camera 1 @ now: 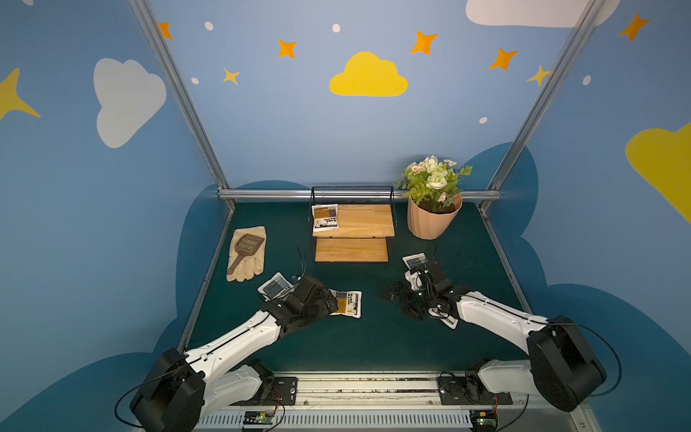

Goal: Place the bagged coffee beans on the shelf by color
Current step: Move the bagged coffee beans to the center of the board, then pick up the bagged coffee beans at the center of the board.

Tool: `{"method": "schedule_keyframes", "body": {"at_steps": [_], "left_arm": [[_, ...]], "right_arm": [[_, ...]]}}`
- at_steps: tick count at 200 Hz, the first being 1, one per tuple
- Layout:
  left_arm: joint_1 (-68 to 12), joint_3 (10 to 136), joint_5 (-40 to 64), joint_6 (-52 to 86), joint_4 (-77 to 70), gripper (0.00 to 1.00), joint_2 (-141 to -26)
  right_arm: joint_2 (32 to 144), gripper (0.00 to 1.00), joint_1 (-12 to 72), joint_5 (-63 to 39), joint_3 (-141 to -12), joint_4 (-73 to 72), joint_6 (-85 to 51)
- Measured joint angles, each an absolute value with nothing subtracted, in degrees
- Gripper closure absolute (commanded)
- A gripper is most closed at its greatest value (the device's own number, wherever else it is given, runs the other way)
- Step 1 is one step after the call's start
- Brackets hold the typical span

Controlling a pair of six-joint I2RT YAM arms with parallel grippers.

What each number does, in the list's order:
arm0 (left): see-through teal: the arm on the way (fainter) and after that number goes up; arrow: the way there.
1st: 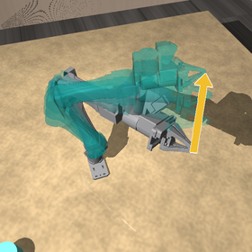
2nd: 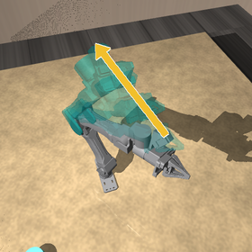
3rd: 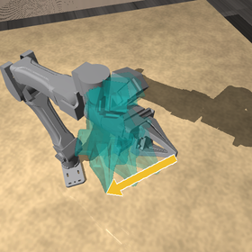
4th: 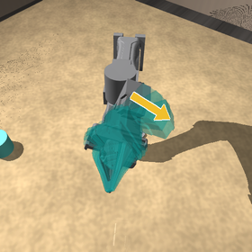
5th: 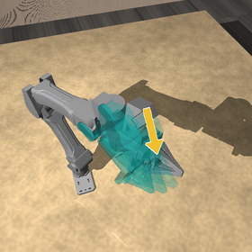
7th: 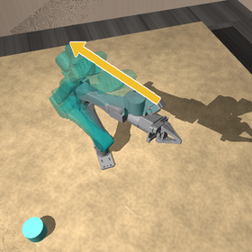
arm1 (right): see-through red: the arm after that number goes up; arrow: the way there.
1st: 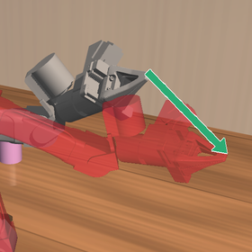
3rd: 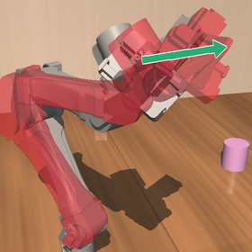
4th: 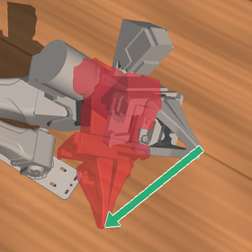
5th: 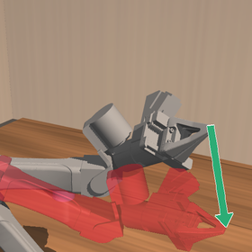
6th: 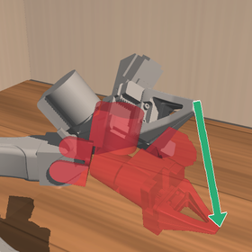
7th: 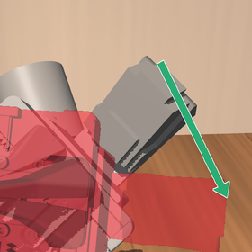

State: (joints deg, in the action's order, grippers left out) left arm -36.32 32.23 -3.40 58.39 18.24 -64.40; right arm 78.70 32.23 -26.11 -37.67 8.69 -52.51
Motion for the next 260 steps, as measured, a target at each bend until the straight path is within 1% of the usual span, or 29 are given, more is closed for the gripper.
{"method": "schedule_keyframes", "body": {"at_steps": [51,87,121,140,212,241,260], "left_arm": [[-36.10,36.16,2.70,57.19,12.78,0.00,-73.30],[-36.10,36.67,5.15,57.60,8.91,0.00,-77.93],[-36.05,36.67,5.32,57.67,7.49,0.00,-79.92],[-35.86,36.67,5.15,57.49,6.52,0.00,-81.21],[-33.93,38.70,5.17,54.19,3.79,0.00,-84.95],[-32.80,40.40,5.41,51.94,3.66,0.00,-86.87],[-32.16,40.86,5.74,51.07,3.40,0.00,-87.48]], "right_arm": [[86.21,0.07,32.23,-30.44,-41.45,4.12,-50.83],[91.48,0.14,32.23,-32.60,-45.04,3.03,-49.25],[95.37,0.22,32.23,-34.81,-47.70,1.91,-48.07],[97.23,0.25,32.23,-36.21,-48.62,1.32,-47.46],[103.94,0.29,32.25,-41.85,-51.16,-1.48,-46.87],[106.54,0.34,32.69,-44.34,-52.31,-3.68,-47.40],[108.33,0.43,33.10,-45.87,-52.86,-5.34,-47.81]]}}
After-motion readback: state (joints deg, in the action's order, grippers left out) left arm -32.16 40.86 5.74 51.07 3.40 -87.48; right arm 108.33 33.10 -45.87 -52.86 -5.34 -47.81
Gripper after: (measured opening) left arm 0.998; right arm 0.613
